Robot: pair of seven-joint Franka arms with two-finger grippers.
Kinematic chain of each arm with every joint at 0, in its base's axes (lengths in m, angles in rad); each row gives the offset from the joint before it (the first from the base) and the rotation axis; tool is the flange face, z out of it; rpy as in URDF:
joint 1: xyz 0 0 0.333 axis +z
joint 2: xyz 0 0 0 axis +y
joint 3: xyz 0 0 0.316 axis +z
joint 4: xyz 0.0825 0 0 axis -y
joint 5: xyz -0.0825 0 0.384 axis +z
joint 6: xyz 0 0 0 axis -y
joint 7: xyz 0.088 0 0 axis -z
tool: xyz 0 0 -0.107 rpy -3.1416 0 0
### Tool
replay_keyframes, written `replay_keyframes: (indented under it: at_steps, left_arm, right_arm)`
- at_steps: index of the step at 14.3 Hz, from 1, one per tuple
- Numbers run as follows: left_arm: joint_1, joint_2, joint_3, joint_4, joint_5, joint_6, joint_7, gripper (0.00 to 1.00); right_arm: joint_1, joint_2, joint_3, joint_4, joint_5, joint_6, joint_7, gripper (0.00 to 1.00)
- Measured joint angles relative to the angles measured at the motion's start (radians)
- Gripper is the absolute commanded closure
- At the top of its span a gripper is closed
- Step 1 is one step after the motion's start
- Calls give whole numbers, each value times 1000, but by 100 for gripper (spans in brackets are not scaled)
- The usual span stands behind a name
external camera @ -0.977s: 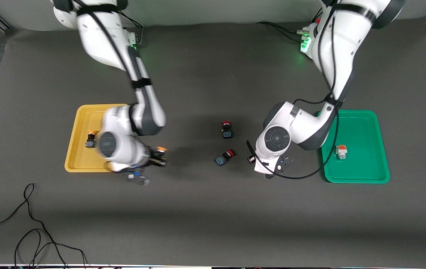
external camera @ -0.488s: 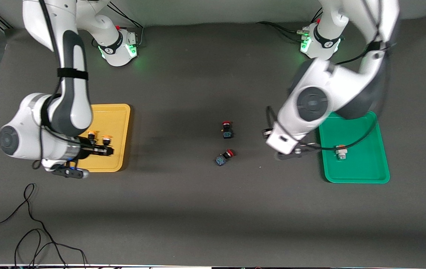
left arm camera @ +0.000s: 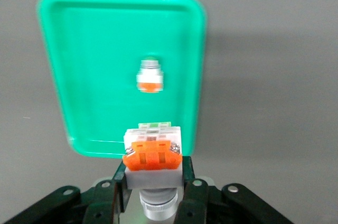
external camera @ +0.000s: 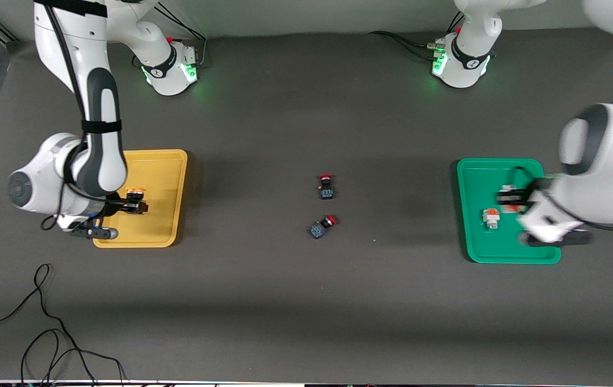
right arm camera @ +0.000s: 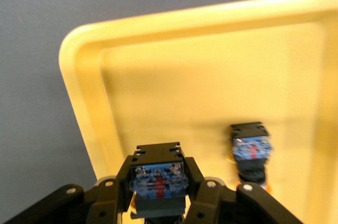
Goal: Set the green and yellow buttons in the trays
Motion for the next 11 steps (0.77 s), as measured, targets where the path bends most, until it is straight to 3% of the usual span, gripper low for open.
replay_keyframes:
  at_steps: [1, 5, 9, 10, 11]
  left_arm:
    - [44, 1, 1, -26, 31, 37, 52, 100]
    - [171, 22, 1, -230, 79, 359, 183, 100]
    - [201, 91, 14, -476, 117, 759, 190, 100]
    - [205, 111, 19, -502, 121, 804, 190, 92]
    - [209, 125, 22, -510, 122, 824, 190, 51]
  right_arm:
    - [4, 9, 18, -6, 7, 19, 0, 0]
    - [22, 15, 30, 26, 15, 12, 0, 0]
    - [23, -1, -54, 182, -6, -197, 0, 0]
    - [22, -7, -80, 235, -22, -257, 0, 0]
    - [22, -13, -104, 291, -40, -314, 1, 0]
